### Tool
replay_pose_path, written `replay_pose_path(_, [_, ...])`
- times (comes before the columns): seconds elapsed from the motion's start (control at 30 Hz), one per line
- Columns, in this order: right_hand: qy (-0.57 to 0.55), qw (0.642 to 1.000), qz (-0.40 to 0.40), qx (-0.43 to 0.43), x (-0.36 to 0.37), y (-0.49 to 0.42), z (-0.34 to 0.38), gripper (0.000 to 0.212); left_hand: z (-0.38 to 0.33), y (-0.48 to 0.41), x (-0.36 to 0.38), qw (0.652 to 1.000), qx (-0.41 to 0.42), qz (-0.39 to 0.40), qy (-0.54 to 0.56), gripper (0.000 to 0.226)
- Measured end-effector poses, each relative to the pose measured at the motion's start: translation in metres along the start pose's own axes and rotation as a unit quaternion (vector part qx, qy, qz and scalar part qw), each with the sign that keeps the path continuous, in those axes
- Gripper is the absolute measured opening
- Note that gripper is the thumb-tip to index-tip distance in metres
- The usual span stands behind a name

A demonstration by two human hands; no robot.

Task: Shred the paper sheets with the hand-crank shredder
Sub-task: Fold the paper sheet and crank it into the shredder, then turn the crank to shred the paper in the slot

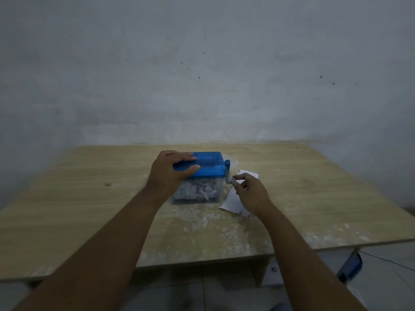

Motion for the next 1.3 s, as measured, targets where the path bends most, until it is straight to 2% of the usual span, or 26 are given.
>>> replay_pose_path(0.1, [0.039,0.996,-0.055,-0.057,0.001,0.018,-0.020,0.016,0.000,0.011,0.003,0.994,0.042,-0.055,-0.090,0.033])
replay_pose_path(0.2, [0.099,0.991,-0.068,-0.052,0.007,0.029,-0.039,0.021,-0.010,0.028,0.015,0.953,0.140,-0.147,-0.227,0.016])
replay_pose_path(0.27, [0.092,0.992,-0.070,-0.055,0.008,0.032,-0.041,0.020,-0.017,0.042,0.032,0.957,0.164,-0.135,-0.199,0.009])
replay_pose_path(0.33, [0.081,0.992,-0.065,-0.067,0.007,0.038,-0.038,0.018,-0.025,0.055,0.051,0.988,0.119,-0.056,-0.085,0.005])
replay_pose_path(0.4, [0.082,0.993,-0.037,-0.082,0.006,0.042,-0.036,0.025,-0.033,0.064,0.068,0.998,0.058,0.023,-0.015,0.009])
replay_pose_path(0.53, [0.138,0.982,0.016,-0.129,0.008,0.046,-0.034,0.052,-0.031,0.074,0.095,0.995,0.000,0.096,0.022,0.015])
replay_pose_path(0.6, [0.138,0.980,0.008,-0.143,0.008,0.047,-0.034,0.046,-0.026,0.075,0.100,0.993,-0.032,0.113,0.025,0.015])
replay_pose_path(0.73, [0.135,0.981,-0.040,-0.136,0.009,0.047,-0.034,0.022,-0.022,0.075,0.098,0.991,-0.048,0.125,0.027,0.016])
replay_pose_path(0.97, [0.200,0.963,-0.097,-0.152,0.005,0.048,-0.030,0.013,-0.023,0.077,0.097,0.985,-0.084,0.141,0.049,0.013])
replay_pose_path(1.07, [0.183,0.963,-0.131,-0.151,0.002,0.054,-0.028,0.012,-0.026,0.077,0.096,0.977,-0.112,0.151,0.101,0.018])
replay_pose_path(1.17, [0.138,0.968,-0.099,-0.184,0.003,0.060,-0.023,0.015,-0.028,0.076,0.092,0.969,-0.129,0.140,0.159,0.027])
replay_pose_path(1.3, [0.076,0.971,-0.060,-0.220,0.003,0.066,-0.018,0.020,-0.027,0.076,0.088,0.962,-0.173,0.128,0.166,0.028])
Point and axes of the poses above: each hand's wrist, its own y-axis away from the middle knuckle, its own x-axis out of the palm, z = x × y, the point moved 1 cm from there along -y, towards the middle knuckle, and after that the axes turned 9 degrees about z, right-handed, at the moved point
